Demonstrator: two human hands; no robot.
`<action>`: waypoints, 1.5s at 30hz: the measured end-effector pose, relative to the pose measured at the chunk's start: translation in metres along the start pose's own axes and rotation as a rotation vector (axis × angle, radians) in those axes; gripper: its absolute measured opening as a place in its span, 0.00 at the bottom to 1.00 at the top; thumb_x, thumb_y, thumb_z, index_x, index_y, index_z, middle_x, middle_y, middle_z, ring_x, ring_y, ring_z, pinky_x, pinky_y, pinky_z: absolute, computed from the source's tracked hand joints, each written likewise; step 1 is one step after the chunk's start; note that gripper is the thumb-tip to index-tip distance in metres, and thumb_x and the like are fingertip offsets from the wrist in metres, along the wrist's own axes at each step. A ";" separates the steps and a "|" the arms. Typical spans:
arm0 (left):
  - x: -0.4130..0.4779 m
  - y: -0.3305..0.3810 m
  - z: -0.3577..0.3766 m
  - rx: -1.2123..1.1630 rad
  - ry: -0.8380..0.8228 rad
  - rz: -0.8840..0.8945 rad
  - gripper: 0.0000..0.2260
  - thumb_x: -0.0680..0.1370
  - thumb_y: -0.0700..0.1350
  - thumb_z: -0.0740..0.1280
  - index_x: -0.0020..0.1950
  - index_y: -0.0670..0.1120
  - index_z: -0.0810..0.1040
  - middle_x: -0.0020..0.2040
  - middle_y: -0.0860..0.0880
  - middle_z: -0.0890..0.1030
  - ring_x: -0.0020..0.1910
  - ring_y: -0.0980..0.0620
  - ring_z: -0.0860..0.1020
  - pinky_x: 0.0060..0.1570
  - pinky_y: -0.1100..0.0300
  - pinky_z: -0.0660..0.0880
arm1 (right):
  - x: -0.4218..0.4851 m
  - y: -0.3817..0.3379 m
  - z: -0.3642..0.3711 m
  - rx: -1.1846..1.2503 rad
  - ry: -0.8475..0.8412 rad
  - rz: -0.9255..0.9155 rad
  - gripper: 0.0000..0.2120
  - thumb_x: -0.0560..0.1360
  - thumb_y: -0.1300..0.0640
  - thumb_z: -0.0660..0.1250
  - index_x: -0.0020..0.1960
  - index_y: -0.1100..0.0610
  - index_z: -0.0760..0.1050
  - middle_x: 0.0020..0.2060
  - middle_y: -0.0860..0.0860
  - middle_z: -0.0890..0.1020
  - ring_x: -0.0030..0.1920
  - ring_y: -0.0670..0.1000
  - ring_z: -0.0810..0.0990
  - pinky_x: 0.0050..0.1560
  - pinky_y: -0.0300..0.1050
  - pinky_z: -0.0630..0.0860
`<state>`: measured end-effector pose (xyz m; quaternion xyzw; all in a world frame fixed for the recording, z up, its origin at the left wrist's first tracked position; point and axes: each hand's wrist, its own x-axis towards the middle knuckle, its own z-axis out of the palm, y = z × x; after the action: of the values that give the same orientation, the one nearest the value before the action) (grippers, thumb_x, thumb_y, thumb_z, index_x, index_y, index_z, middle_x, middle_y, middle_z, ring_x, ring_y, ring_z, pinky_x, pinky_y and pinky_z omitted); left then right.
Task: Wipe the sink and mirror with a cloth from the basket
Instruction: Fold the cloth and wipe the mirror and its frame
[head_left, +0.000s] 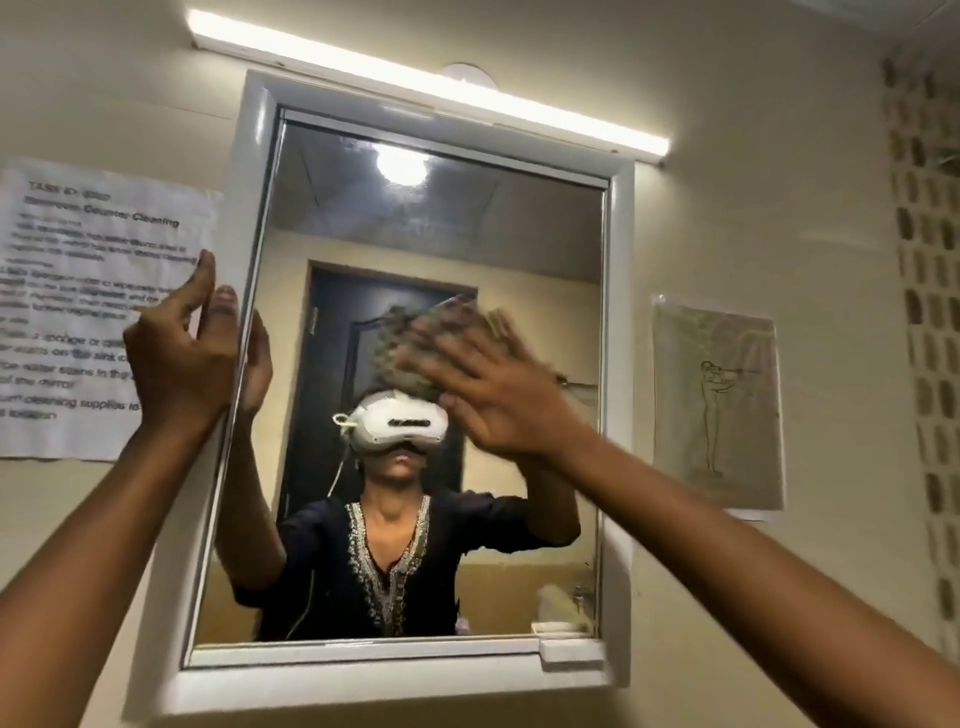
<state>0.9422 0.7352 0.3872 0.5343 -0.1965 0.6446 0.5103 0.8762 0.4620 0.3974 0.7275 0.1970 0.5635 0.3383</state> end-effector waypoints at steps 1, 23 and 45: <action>0.000 0.001 0.000 0.011 0.003 0.003 0.21 0.79 0.51 0.57 0.69 0.44 0.69 0.68 0.42 0.72 0.68 0.45 0.70 0.68 0.48 0.68 | -0.003 0.025 -0.001 -0.012 0.006 0.098 0.25 0.80 0.45 0.42 0.76 0.46 0.54 0.76 0.51 0.57 0.77 0.54 0.50 0.74 0.62 0.43; -0.005 0.008 0.000 0.016 0.024 -0.001 0.21 0.79 0.49 0.56 0.69 0.41 0.69 0.67 0.40 0.72 0.67 0.46 0.71 0.67 0.52 0.69 | -0.107 0.008 0.007 0.013 -0.057 0.127 0.24 0.80 0.45 0.43 0.76 0.43 0.47 0.75 0.50 0.60 0.77 0.55 0.52 0.73 0.64 0.47; -0.009 0.016 0.000 0.121 0.026 0.020 0.21 0.79 0.50 0.56 0.69 0.40 0.69 0.67 0.40 0.73 0.66 0.47 0.72 0.59 0.69 0.64 | -0.061 -0.074 0.018 0.222 0.147 1.246 0.29 0.78 0.46 0.47 0.77 0.50 0.48 0.77 0.54 0.52 0.77 0.59 0.46 0.74 0.62 0.39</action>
<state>0.9273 0.7246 0.3835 0.5537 -0.1561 0.6672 0.4731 0.8832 0.4676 0.3003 0.6959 -0.1834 0.6791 -0.1448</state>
